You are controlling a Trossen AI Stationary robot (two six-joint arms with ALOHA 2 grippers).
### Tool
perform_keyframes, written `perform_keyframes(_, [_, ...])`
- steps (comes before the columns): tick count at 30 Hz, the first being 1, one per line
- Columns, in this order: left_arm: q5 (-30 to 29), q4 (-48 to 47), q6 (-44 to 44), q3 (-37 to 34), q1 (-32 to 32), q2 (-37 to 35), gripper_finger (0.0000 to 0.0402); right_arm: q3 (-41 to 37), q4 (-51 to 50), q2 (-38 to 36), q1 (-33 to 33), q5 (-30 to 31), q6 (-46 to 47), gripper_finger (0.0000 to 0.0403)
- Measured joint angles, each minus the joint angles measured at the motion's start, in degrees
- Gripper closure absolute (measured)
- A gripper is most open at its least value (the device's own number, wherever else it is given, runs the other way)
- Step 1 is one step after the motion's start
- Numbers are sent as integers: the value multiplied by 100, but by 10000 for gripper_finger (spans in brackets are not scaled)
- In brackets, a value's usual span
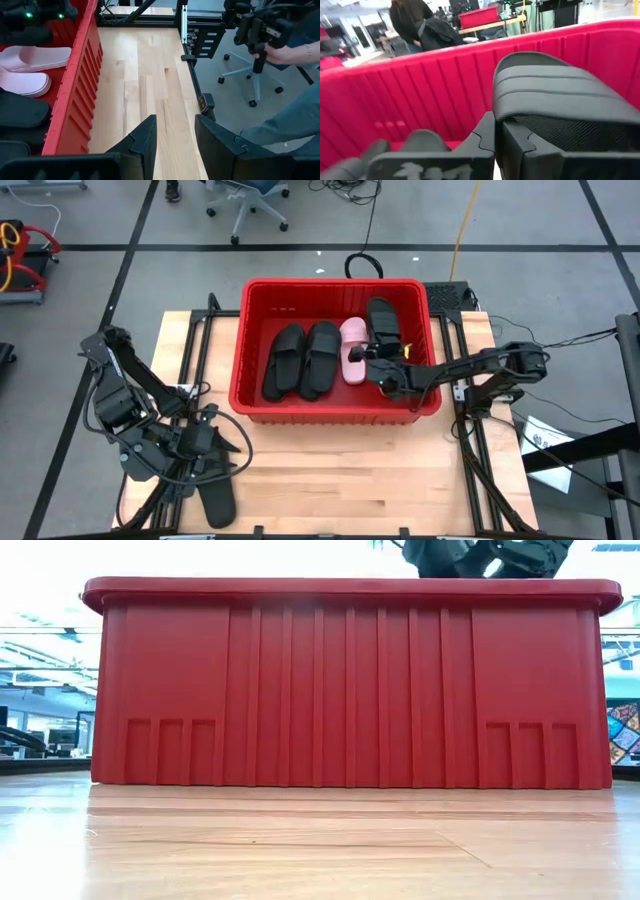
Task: Pick and place slides into bin
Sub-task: Put the black slide into the red bin
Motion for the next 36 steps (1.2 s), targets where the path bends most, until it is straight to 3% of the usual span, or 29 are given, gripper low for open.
perform_keyframes(8, [2, -33, 127, 0, 0, 1, 272, -2, -765, 52, -145, -130, 130, 402])
perform_keyframes(21, [4, -30, 151, 0, 0, 1, 272, -2, -864, 133, -227, -597, 159, 398])
perform_keyframes(29, [5, -28, 166, 0, 0, 0, 272, -2, -923, 163, -612, -2001, 20, 401])
perform_keyframes(33, [9, -27, 235, 0, 0, -1, 272, 4, -1281, 139, -803, -2364, -108, 401])
perform_keyframes(36, [9, -26, 238, 0, 0, -1, 272, 21, -1829, 123, -895, -2354, 669, 402])
